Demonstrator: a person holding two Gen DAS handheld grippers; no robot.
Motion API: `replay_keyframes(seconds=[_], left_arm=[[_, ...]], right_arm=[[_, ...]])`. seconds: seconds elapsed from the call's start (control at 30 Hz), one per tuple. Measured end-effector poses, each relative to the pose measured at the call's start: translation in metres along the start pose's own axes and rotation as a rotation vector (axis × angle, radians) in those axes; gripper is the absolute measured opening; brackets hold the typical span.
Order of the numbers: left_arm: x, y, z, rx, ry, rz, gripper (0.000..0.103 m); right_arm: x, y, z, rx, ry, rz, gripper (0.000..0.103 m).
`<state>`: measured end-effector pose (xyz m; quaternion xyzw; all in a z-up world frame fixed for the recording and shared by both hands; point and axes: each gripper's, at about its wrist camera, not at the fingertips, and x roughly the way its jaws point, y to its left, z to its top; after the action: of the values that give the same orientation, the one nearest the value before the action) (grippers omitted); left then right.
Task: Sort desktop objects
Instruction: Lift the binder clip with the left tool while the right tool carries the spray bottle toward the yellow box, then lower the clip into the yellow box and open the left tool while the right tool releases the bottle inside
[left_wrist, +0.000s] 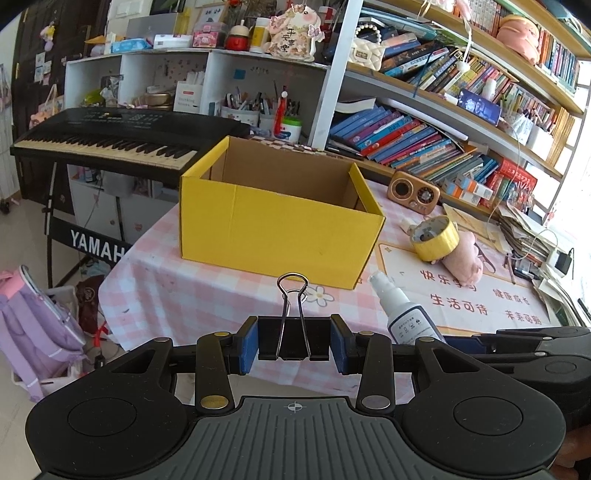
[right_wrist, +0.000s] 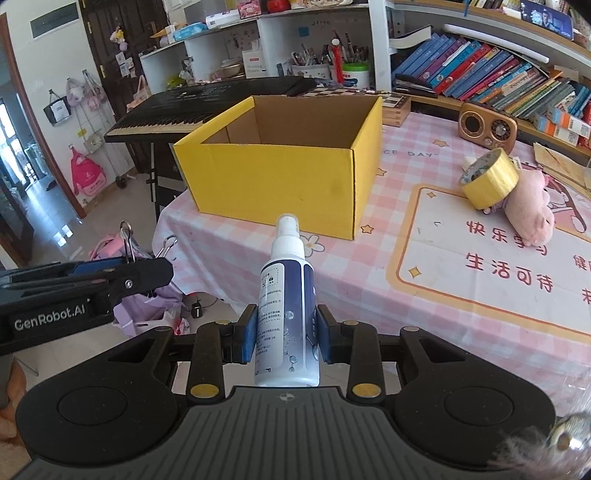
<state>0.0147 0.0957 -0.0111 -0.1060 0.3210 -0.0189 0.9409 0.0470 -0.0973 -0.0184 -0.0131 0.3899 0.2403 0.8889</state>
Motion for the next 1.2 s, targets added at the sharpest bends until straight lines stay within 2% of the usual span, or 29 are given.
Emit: replay_keyframes(seconds=[0.27, 0.67, 0.83, 1.0, 1.2], left_arm=[[0.009, 0.004, 0.017, -0.01, -0.026, 0.017, 0.038], [0.017, 0.002, 0.086, 0.037, -0.171, 0.03, 0.038], [0.029, 0.0, 0.113, 0.052, -0.221, 0.053, 0.038], [0.054, -0.001, 0.135, 0.064, -0.227, 0.1, 0.038], [0.092, -0.005, 0.147, 0.087, -0.179, 0.149, 0.038]], right_arm=[[0.006, -0.005, 0.023, -0.002, -0.032, 0.042, 0.03], [0.014, -0.012, 0.095, -0.015, -0.151, 0.111, 0.03], [0.029, -0.017, 0.128, -0.042, -0.175, 0.126, 0.03], [0.051, -0.025, 0.157, -0.048, -0.164, 0.14, 0.03], [0.086, -0.03, 0.182, -0.082, -0.128, 0.164, 0.03]])
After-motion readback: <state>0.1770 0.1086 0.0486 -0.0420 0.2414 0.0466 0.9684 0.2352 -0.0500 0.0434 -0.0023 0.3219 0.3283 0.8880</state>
